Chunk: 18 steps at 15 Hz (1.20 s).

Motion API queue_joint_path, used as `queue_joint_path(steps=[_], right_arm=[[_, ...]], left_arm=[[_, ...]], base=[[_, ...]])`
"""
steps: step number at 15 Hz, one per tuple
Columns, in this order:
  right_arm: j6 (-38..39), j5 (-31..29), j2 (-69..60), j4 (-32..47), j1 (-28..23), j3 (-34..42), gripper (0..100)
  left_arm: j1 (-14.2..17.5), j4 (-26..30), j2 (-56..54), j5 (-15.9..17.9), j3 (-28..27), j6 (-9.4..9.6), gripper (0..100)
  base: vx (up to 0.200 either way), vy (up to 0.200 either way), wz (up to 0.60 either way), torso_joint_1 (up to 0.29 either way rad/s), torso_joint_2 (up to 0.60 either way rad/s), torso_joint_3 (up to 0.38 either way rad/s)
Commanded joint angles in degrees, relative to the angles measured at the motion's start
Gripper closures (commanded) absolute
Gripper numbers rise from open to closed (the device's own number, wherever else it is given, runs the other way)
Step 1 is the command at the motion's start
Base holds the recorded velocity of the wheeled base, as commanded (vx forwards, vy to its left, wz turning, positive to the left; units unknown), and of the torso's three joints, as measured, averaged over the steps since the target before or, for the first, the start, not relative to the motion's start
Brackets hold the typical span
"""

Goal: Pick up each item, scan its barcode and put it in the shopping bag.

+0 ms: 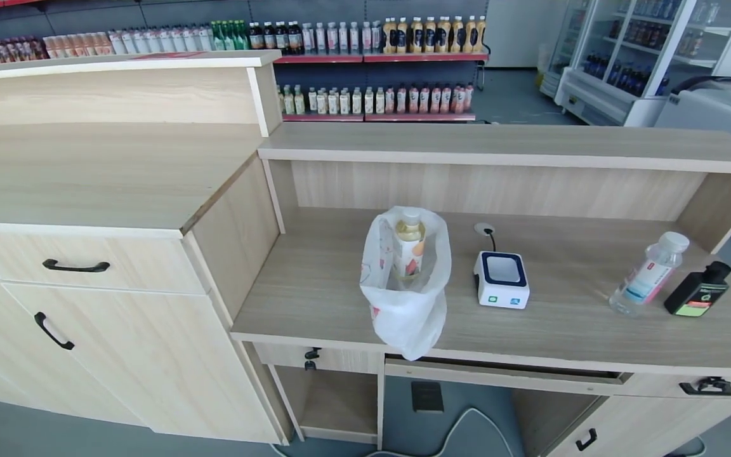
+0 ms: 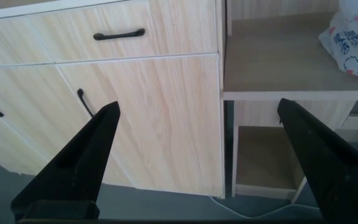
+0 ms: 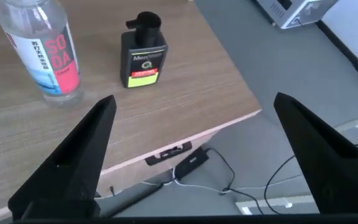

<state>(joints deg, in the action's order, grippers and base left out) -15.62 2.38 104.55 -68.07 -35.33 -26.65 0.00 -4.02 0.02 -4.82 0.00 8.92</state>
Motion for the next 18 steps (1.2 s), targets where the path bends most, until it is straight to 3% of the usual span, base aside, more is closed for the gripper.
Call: queue_joint_path(steps=[1,6,18], right_arm=[[1.55,2.02,12.88,-6.11,3.07,-4.11,0],[3.75,3.42,20.26,-13.58,8.35,-8.16,0],[3.58,2.9,27.9,-16.48,12.83,-14.13,0]], left_arm=[[0.0,-0.02,-0.02,-0.02,0.0,0.04,0],[0.0,-0.02,-0.02,-0.02,0.0,0.04,0],[0.0,-0.02,-0.02,-0.02,0.0,0.04,0]], base=[[0.0,0.0,0.0,0.0,0.0,0.0],[0.0,0.0,0.0,0.0,0.0,0.0],[0.0,0.0,0.0,0.0,0.0,0.0]])
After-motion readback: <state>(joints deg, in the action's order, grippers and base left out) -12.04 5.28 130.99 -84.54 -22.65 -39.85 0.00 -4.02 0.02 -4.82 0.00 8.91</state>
